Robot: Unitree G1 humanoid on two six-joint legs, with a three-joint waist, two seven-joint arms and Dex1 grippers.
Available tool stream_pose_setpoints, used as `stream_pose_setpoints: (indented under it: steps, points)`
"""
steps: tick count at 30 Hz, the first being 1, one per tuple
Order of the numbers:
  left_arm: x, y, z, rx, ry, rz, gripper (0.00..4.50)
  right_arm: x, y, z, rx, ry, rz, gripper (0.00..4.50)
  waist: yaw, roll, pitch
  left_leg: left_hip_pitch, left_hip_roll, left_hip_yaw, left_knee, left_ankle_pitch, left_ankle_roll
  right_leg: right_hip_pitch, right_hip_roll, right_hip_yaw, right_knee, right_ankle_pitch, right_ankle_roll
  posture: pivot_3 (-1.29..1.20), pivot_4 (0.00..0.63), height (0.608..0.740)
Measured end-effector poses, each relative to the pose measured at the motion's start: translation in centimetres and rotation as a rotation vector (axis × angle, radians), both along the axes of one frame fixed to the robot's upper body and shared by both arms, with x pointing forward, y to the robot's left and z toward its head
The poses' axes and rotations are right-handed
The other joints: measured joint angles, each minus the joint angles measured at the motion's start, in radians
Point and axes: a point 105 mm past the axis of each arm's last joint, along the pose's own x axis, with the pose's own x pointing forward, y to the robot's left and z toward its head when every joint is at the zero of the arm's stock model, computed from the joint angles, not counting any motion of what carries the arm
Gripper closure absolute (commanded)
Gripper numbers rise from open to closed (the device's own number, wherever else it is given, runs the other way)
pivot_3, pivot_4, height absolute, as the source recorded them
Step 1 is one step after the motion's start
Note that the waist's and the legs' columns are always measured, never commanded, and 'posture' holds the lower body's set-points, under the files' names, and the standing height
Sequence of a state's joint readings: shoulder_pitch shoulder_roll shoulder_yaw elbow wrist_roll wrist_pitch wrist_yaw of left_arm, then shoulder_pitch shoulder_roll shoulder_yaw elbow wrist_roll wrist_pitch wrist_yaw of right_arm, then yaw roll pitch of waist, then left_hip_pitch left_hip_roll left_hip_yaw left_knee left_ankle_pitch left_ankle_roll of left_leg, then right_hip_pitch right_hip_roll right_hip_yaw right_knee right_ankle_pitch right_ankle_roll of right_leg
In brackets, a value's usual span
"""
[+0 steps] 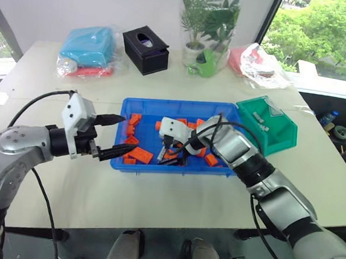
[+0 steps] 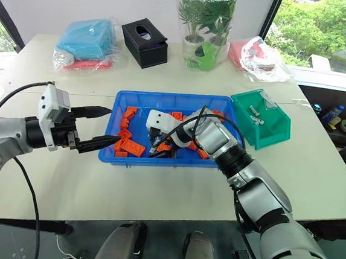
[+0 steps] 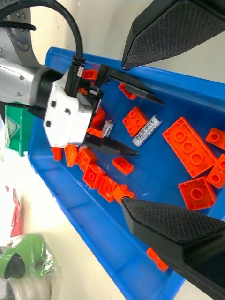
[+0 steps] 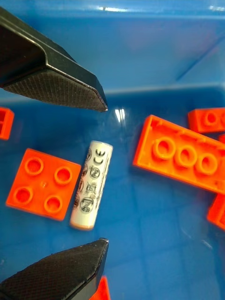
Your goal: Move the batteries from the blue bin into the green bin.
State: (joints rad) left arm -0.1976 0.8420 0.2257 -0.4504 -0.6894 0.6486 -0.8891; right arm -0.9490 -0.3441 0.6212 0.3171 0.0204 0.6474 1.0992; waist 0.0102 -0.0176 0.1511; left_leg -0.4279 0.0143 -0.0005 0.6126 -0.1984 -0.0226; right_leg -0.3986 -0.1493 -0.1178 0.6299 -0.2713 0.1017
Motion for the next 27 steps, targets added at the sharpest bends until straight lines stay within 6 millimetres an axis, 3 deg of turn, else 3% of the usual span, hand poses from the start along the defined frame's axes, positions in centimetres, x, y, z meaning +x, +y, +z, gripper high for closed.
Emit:
stream_pose_setpoints:
  steps: [10,14,15,23,27]
  points:
    - [-0.1,0.2,0.4,0.003,-0.013,0.007,0.0,0.7,0.4,-1.1,0.002,-0.028,-0.011,0.07,0.001,0.0,0.0,0.001,0.0,0.0,0.0,0.0,0.0,0.001,0.0,0.0,0.0,0.0,0.0,0.0,0.15,0.661]
    - [0.1,0.2,0.8,0.002,-0.024,0.0,0.0,0.3,0.3,-1.3,0.019,-0.019,-0.015,2.0,0.002,0.0,0.0,0.001,0.0,0.0,0.001,0.0,0.0,0.001,0.0,0.0,0.0,0.0,0.0,0.0,0.15,0.661]
    - [0.2,0.1,1.0,0.001,-0.03,-0.002,0.0,0.3,0.3,-1.2,0.019,-0.021,-0.017,2.3,0.002,0.0,0.0,0.001,0.0,0.0,0.001,0.0,0.0,0.001,0.0,0.0,0.0,0.0,0.0,0.0,0.15,0.661]
    - [1.1,0.0,1.1,0.003,-0.022,-0.029,0.0,0.1,-0.8,-0.9,0.021,-0.004,-0.075,2.3,0.002,0.0,0.0,0.0,0.0,0.001,0.001,0.0,0.0,0.001,0.0,0.0,0.0,0.0,0.0,0.0,0.15,0.661]
    - [1.5,-0.5,1.1,-0.002,-0.029,-0.051,0.0,0.6,-1.0,1.2,0.107,-0.032,-0.141,2.3,0.001,-0.001,0.001,0.0,0.0,0.001,0.001,0.0,0.0,0.001,0.0,0.0,0.0,0.001,0.0,0.0,0.15,0.661]
